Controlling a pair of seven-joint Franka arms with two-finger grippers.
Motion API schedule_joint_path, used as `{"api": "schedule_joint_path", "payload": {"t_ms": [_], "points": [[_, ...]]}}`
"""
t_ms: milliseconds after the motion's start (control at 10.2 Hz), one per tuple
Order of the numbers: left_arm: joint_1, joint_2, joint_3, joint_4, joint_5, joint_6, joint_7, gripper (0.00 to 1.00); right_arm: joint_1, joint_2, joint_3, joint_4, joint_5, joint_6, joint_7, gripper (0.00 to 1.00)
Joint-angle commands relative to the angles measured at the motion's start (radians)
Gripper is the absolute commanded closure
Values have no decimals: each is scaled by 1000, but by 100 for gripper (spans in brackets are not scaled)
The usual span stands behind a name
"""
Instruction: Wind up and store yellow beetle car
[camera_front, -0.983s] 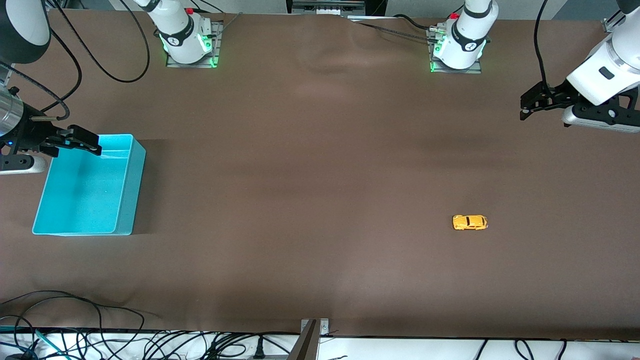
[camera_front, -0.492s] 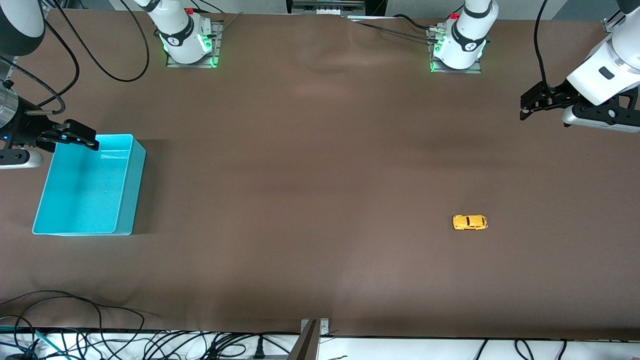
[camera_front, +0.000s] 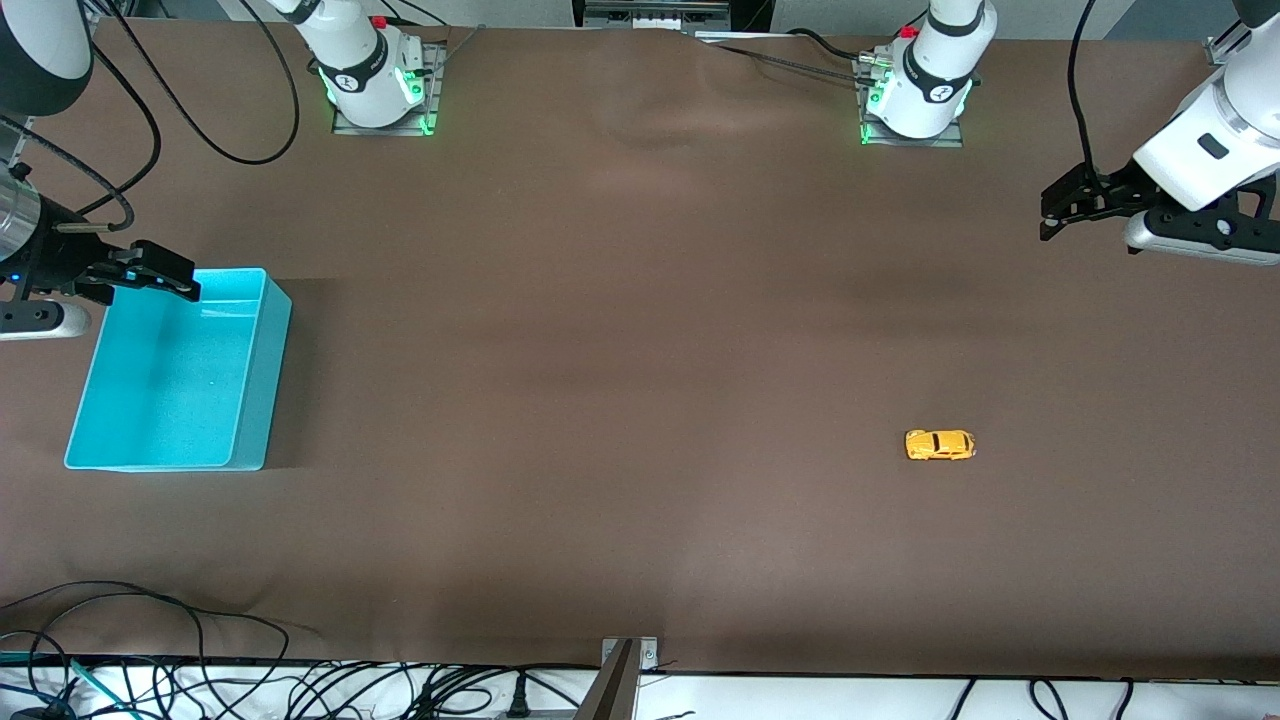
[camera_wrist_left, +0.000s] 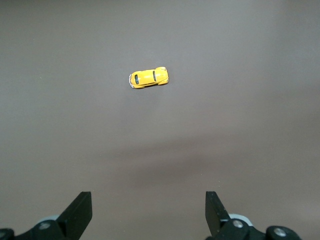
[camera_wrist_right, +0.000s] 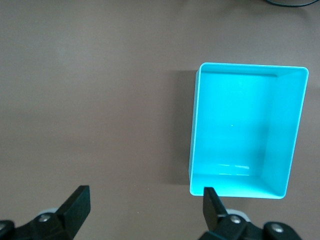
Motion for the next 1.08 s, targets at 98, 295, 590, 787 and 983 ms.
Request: {"api": "schedule_joint_path", "payload": {"t_ms": [98,295,590,787,983], "points": [[9,42,1,37,-2,-25,4,0,4,7,3,13,9,-11,3,0],[2,46,-1,39,-1,-25,6,0,3,10,1,10,14,-11,5,0],[-6,77,-3,53,-1,-24,11,0,1,19,0,13,15,-2,5,0],[-7,118,-3,85,-1,-24,97,0,0,20,0,13,9,-2,5,0],[-4,173,-1,120,1,-24,258,0,0,23,0,13,15,5,6,0]]}}
